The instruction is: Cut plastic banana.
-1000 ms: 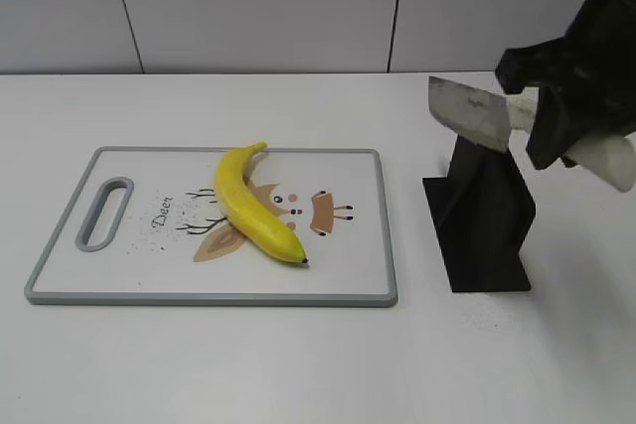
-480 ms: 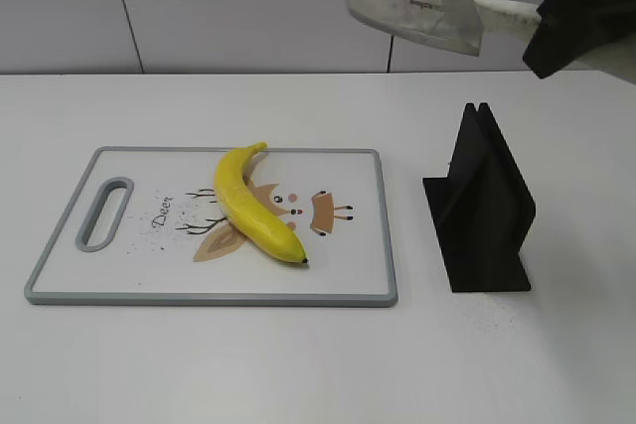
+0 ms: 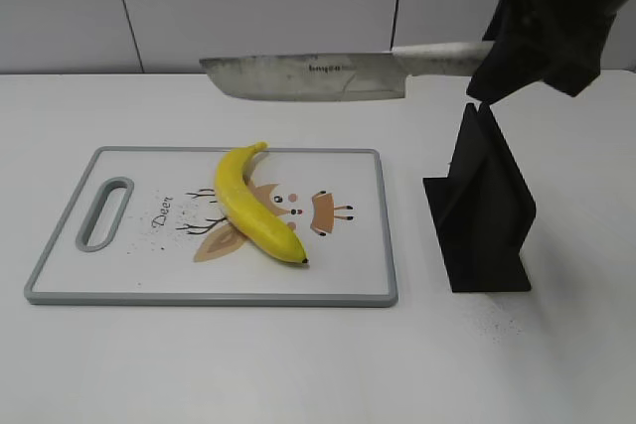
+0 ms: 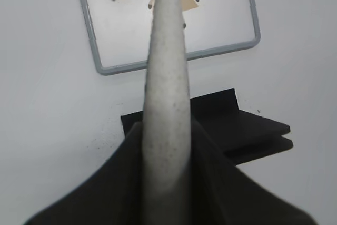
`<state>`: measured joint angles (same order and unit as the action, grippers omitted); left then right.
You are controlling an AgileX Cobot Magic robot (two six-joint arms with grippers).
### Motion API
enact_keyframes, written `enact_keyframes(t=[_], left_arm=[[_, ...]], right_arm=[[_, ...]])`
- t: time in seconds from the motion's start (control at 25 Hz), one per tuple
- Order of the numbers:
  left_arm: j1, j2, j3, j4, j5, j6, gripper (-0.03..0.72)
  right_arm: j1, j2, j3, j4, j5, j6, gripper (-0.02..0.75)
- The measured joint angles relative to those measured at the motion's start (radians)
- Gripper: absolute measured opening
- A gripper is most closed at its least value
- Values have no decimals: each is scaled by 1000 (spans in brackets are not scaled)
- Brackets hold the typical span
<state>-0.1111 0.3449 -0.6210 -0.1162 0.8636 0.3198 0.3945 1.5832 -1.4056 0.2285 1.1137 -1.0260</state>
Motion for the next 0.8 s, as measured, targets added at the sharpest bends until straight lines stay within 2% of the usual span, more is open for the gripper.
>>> enact_keyframes(t=[0.12, 0.36, 0.6, 0.8], left_arm=[[0, 114, -35, -77, -55, 108, 589], [0, 402, -172, -248, -77, 403, 589], [-9, 702, -385, -395, 38, 696, 589], [-69, 939, -567, -428, 142, 952, 587]], right_arm=[[0, 49, -16, 4, 3, -76, 183], [0, 168, -109, 76, 28, -180, 183], [0, 283, -234, 130, 57, -250, 183], [0, 351, -296, 195, 59, -309, 183]])
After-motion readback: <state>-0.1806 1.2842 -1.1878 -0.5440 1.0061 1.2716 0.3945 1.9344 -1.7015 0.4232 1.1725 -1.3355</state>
